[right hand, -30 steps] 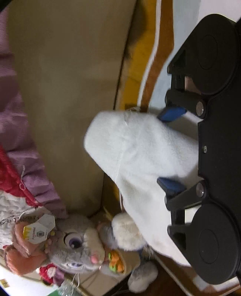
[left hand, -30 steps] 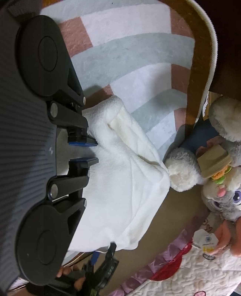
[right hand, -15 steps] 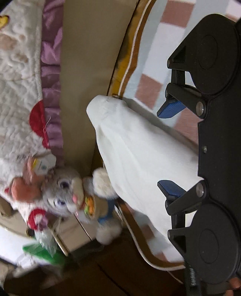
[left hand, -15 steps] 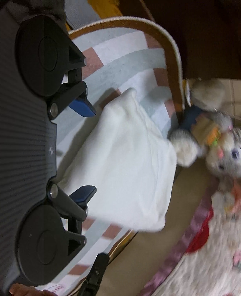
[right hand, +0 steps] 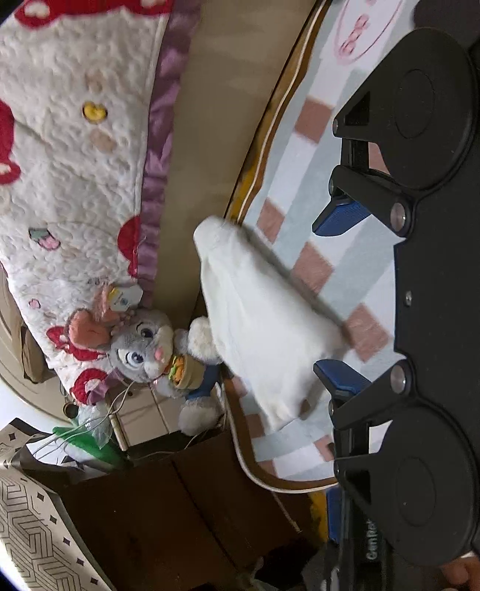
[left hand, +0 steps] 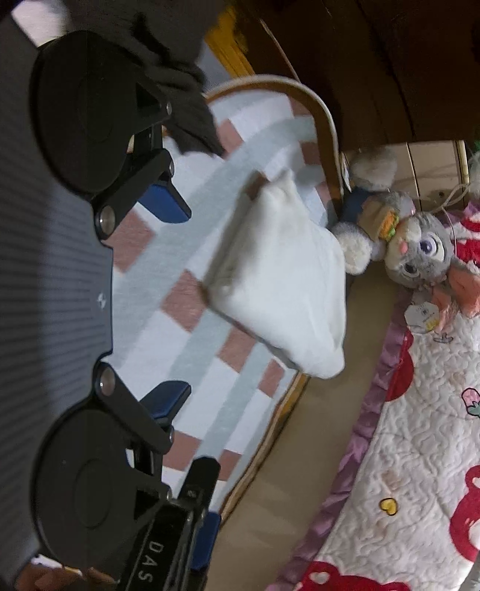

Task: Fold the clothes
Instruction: 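Open both grippers and withdraw from the folded jacket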

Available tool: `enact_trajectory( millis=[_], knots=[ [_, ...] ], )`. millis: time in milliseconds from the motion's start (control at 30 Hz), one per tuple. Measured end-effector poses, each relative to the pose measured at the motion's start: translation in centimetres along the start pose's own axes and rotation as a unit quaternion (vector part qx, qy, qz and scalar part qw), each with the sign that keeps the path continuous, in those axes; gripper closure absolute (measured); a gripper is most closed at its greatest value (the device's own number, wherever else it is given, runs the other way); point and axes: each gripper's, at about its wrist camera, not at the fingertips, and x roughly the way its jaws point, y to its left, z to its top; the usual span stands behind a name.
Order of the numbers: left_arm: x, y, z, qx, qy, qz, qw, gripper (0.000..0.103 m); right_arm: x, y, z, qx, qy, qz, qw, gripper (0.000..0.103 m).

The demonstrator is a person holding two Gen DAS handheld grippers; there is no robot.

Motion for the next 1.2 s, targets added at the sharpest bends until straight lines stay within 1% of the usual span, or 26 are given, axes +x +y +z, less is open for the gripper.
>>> enact_trajectory(
  millis=[67,233,300,367,400,500,667,833,1033,1200],
  knots=[
    [-1.4,-0.7,-1.5,-0.001,-0.002,0.013,0.9999,0.006,-1.9,-0.1,-1.1,-0.006,0.003,-0.012,1.0,0.025],
    [-4.0,-2.2,-4.5,0.03,-0.004,0.031,0.999,0.006,-5.3,0.0,-3.6,-0.038,0.0,-0.044,0.998,0.025],
    [-4.6,-2.7,-5.5,0.044,-0.004,0.06,0.9972,0.005,-6.3,0.5,-4.7,-0.056,-0.005,-0.058,0.997,0.025],
    [-5.3,-3.2,-6.4,0.056,-0.006,0.085,0.9948,0.005,-7.0,1.2,-5.8,-0.073,-0.003,-0.059,0.996,0.025],
    [-5.6,-3.3,-6.7,0.059,-0.008,0.091,0.9941,0.005,-7.2,1.4,-6.2,-0.078,-0.001,-0.059,0.995,0.025],
    [-6.1,-3.0,-6.9,0.054,-0.001,0.096,0.994,0.005,-7.8,1.8,-6.6,-0.078,0.009,-0.054,0.995,0.025],
    [-7.0,-2.9,-6.9,0.052,-0.002,0.103,0.9933,0.005,-8.6,2.7,-6.5,-0.1,0.0,-0.056,0.993,0.025],
    [-7.3,-2.6,-6.6,0.045,0.004,0.098,0.9942,0.005,-9.2,2.8,-6.5,-0.091,-0.005,-0.047,0.995,0.025],
    [-7.1,-3.0,-6.8,0.045,-0.002,0.111,0.9928,0.005,-9.2,2.7,-6.6,-0.085,-0.002,-0.043,0.995,0.025],
    [-7.2,-3.2,-6.9,0.044,-0.005,0.115,0.9924,0.005,-9.0,2.3,-6.6,-0.073,0.004,-0.035,0.997,0.025]
  ],
)
